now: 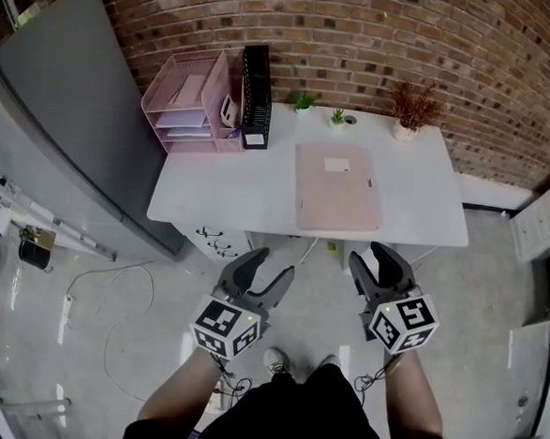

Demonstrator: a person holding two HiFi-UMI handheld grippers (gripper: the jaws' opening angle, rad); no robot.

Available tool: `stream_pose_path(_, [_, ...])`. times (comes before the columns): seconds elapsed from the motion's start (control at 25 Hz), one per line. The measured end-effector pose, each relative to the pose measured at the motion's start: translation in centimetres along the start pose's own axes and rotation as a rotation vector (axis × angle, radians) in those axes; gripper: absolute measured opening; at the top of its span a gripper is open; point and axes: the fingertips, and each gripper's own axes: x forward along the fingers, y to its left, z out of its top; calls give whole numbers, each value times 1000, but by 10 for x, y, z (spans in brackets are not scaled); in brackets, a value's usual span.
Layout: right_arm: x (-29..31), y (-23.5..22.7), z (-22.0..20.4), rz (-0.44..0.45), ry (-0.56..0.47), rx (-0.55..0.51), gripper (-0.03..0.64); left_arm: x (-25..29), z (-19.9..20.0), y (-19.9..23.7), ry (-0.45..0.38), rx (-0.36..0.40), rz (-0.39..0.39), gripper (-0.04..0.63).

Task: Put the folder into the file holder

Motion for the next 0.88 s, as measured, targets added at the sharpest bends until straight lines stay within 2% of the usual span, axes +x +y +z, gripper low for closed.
stream_pose_path(0.4, [46, -31, -6, 9, 24, 42, 245, 34, -11, 30, 39, -34, 18, 254])
stream_pose_path(0.88, [118, -133, -26, 21, 89, 134, 261, 136, -27, 68, 122, -85, 67, 258])
